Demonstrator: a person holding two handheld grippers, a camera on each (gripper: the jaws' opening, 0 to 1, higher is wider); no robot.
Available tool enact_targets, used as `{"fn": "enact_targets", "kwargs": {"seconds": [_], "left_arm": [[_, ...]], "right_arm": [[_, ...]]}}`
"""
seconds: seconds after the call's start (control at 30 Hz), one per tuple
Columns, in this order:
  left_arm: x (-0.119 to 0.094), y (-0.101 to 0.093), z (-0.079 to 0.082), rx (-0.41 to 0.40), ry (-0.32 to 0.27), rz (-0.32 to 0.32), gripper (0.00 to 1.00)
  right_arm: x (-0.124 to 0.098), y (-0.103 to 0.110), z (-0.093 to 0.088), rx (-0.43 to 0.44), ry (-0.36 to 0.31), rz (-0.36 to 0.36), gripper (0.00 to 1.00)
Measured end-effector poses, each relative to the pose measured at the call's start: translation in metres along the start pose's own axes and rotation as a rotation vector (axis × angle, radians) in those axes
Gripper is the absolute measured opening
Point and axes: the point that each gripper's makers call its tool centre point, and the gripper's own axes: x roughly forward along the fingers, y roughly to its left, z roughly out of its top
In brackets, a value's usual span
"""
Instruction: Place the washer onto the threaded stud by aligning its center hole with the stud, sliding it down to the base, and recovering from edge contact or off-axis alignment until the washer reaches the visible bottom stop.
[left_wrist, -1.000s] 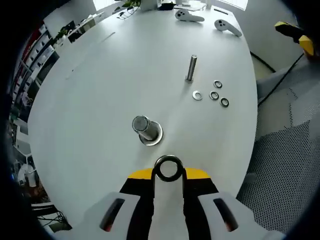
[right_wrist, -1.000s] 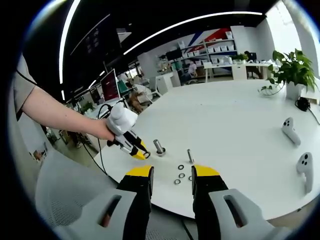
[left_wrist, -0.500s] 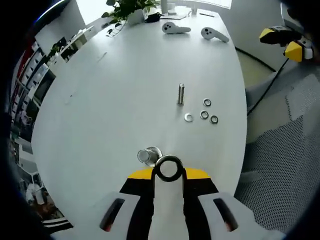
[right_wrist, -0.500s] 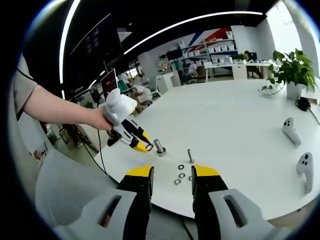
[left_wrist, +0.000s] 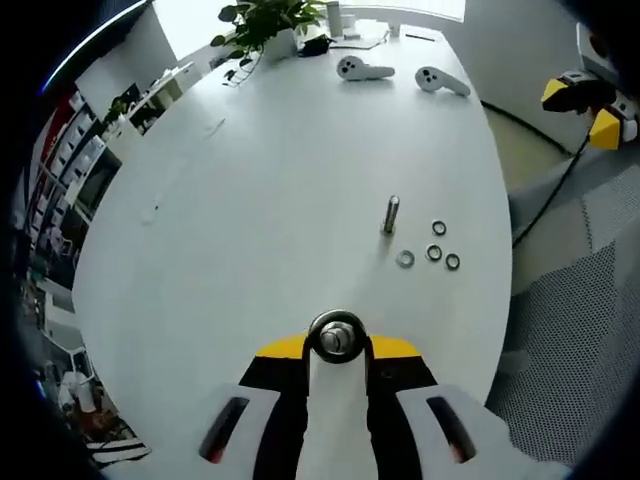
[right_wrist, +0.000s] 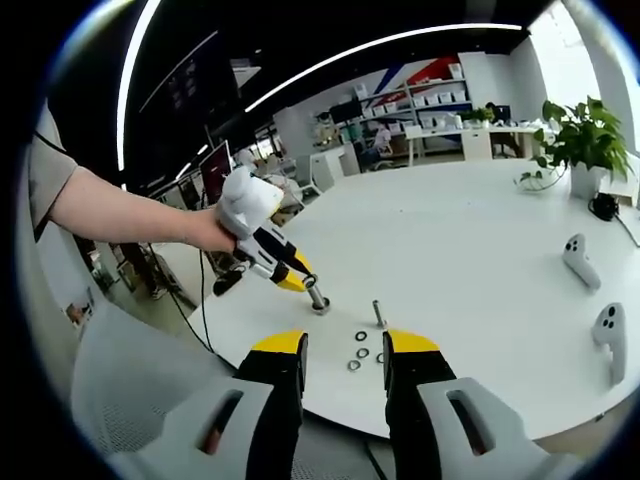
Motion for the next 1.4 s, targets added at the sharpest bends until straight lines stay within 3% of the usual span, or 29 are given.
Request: {"fn": "enact_targets", "kwargs": {"seconds": [0.67,1.2,1.4], "left_arm": [[0.018,0.005,-0.011,0.011,0.053,-0.013,0.19],[0.054,0.000,-0.028,-0.014,0.021,0.009,0.19],[0.054,0.000,-0.026,-0.007,-0.010,0.017,0.20]], "right_arm": [[0.000,-0.001,-0.001,0.003,0.004,-0.002,0.32],[0.000,-0.001,-0.002,0.004,0.011,-0.007,0.32],[0.001,-0.001,-0.003,0.002,0.016,-0.008,0.32]]}}
